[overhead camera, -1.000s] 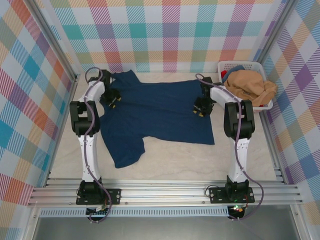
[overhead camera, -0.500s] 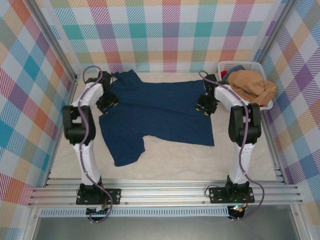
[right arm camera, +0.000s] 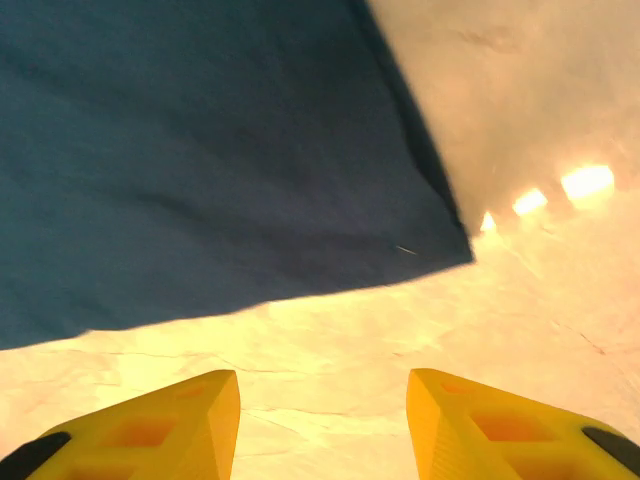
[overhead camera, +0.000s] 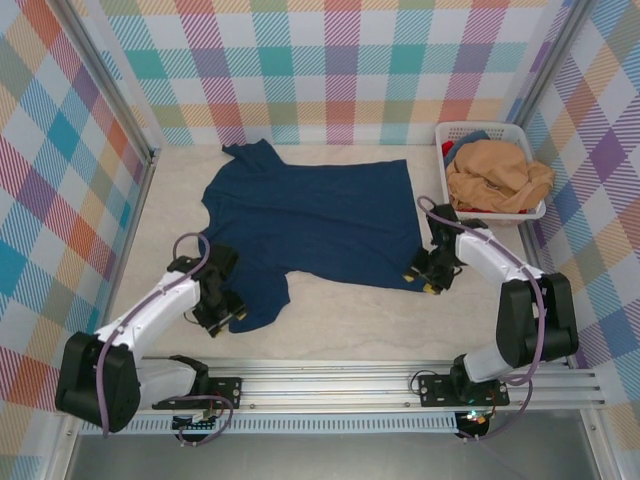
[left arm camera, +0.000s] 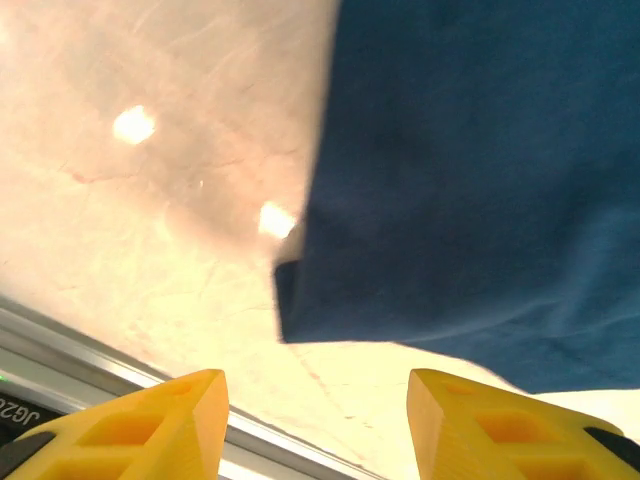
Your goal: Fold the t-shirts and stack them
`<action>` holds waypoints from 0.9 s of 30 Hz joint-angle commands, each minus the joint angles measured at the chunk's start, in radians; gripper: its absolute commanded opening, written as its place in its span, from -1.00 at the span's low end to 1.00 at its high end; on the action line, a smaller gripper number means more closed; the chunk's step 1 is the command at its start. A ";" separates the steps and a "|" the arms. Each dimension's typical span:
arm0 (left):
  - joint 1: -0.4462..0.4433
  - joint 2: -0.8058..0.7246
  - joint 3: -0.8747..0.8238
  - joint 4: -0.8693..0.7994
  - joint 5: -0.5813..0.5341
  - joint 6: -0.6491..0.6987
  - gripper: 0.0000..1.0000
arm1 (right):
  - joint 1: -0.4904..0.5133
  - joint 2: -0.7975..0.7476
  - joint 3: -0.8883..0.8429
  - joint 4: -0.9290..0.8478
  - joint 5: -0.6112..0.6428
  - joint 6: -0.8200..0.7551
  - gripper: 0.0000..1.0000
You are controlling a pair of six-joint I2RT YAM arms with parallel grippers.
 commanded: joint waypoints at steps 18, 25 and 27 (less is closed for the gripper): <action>-0.035 0.134 -0.105 0.263 -0.018 0.133 -0.24 | -0.088 0.016 -0.046 0.047 -0.089 -0.021 -0.09; -0.063 0.176 -0.094 0.283 -0.041 0.179 -0.48 | -0.088 0.039 -0.047 0.070 -0.095 -0.022 -0.14; -0.068 0.153 -0.089 0.288 -0.033 0.173 -0.63 | -0.088 0.049 -0.053 0.090 -0.093 -0.026 -0.18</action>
